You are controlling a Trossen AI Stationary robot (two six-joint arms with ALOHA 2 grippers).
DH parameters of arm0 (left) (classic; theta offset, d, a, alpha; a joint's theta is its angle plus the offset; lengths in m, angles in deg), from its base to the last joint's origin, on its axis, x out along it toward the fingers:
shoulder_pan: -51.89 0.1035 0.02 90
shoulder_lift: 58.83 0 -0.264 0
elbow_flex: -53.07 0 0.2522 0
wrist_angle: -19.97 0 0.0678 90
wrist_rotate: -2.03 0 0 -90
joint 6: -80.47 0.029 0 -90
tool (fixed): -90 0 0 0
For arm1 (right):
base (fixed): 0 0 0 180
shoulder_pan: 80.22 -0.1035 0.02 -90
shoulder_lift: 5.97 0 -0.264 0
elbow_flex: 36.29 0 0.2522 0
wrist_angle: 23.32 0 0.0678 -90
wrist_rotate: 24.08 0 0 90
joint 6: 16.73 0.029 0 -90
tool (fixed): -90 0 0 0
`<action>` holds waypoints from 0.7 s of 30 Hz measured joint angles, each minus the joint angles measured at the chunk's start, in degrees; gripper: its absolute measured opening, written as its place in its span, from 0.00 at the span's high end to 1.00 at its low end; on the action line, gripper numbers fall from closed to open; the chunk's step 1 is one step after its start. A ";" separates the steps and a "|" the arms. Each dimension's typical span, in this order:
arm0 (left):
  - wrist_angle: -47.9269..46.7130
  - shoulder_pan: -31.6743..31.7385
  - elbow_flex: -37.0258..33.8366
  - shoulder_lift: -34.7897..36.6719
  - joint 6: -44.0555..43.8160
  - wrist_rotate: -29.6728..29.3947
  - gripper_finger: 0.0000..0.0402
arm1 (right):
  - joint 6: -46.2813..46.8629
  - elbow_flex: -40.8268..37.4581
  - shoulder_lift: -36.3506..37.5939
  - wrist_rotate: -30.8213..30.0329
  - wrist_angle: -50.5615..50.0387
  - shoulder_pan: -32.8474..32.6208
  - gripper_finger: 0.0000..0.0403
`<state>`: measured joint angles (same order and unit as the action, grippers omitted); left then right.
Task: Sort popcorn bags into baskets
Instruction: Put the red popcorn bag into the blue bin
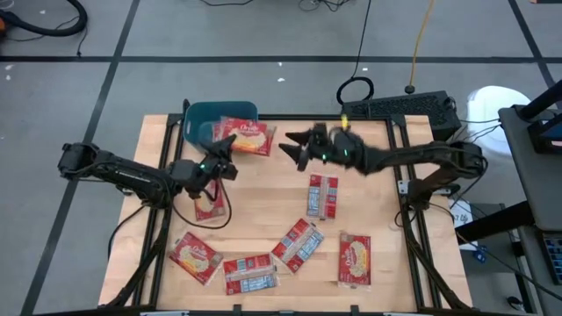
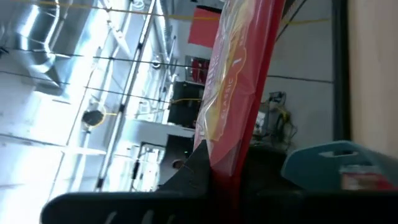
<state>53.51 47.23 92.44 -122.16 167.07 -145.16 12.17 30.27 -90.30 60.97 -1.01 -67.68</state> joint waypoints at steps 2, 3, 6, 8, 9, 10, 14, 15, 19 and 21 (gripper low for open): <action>0.23 0.44 0.13 0.02 2.21 0.16 0.92 | -2.65 7.11 1.21 8.51 -12.39 4.74 0.27; 0.17 0.54 0.13 0.01 3.46 0.22 0.92 | -3.97 11.14 1.35 12.08 -18.83 7.29 0.28; 0.06 0.45 0.13 0.00 6.24 0.79 0.92 | -5.80 22.48 -0.89 21.60 -33.21 14.33 0.29; 0.05 0.24 0.13 0.00 7.71 2.24 0.93 | -5.02 28.82 -3.67 28.03 -39.15 17.76 0.29; -0.01 0.07 0.13 0.00 8.68 3.29 0.94 | -4.33 31.43 -5.05 30.83 -41.33 18.91 0.29; 0.01 0.04 0.13 0.00 9.65 4.69 0.94 | -3.81 33.48 -6.56 32.80 -43.08 19.74 0.29; 0.04 0.08 0.13 0.00 11.24 9.70 0.93 | -1.11 36.50 -12.63 39.54 -43.76 19.79 0.29; 0.05 0.19 0.13 0.00 11.22 10.15 0.92 | -0.13 36.52 -14.00 41.98 -42.32 19.46 0.29; 0.03 0.28 0.13 0.00 11.52 10.77 0.91 | 2.26 36.72 -18.48 47.94 -37.33 17.83 0.29; -0.06 0.25 0.13 0.00 12.52 11.07 0.91 | 3.55 36.79 -20.55 50.62 -34.32 17.10 0.29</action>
<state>53.45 47.48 92.57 -122.16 179.59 -134.10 15.71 67.05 -110.84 111.59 -35.32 -50.58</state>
